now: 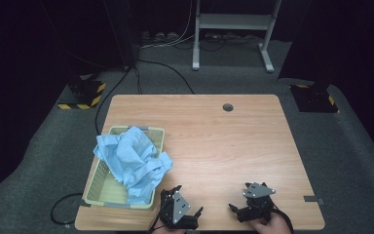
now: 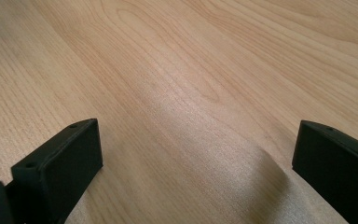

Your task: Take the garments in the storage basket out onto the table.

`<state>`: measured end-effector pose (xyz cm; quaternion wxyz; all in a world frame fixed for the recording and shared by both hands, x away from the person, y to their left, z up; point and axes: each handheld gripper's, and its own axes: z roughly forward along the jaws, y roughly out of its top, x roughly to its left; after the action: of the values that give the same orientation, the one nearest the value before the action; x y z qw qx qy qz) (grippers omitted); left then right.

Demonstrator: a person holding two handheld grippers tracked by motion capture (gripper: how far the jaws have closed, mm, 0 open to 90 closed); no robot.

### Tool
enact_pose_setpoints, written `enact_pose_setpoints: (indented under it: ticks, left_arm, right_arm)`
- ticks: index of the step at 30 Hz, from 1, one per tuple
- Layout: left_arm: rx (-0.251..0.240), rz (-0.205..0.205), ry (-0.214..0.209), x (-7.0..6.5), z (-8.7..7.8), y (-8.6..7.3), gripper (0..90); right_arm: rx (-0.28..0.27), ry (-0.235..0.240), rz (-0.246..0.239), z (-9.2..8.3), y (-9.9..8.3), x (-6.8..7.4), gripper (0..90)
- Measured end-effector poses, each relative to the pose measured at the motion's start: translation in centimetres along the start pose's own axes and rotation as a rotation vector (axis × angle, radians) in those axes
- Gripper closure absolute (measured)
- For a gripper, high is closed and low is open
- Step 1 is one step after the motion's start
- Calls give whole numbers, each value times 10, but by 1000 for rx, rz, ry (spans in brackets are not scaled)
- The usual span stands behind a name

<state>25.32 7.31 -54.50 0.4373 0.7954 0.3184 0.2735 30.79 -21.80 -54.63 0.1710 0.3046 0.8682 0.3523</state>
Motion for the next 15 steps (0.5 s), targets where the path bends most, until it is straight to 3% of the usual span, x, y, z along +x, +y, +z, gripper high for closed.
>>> enact_pose_setpoints:
  ticks: [6,15]
  left_arm:
    - [15,6,-9,-1,2,1,21]
    - [25,-15,4,1,2,1,21]
  right_arm:
    - [-10,14,19,-1,0,-2,19]
    - [-6,7,1,-1,0,0,19]
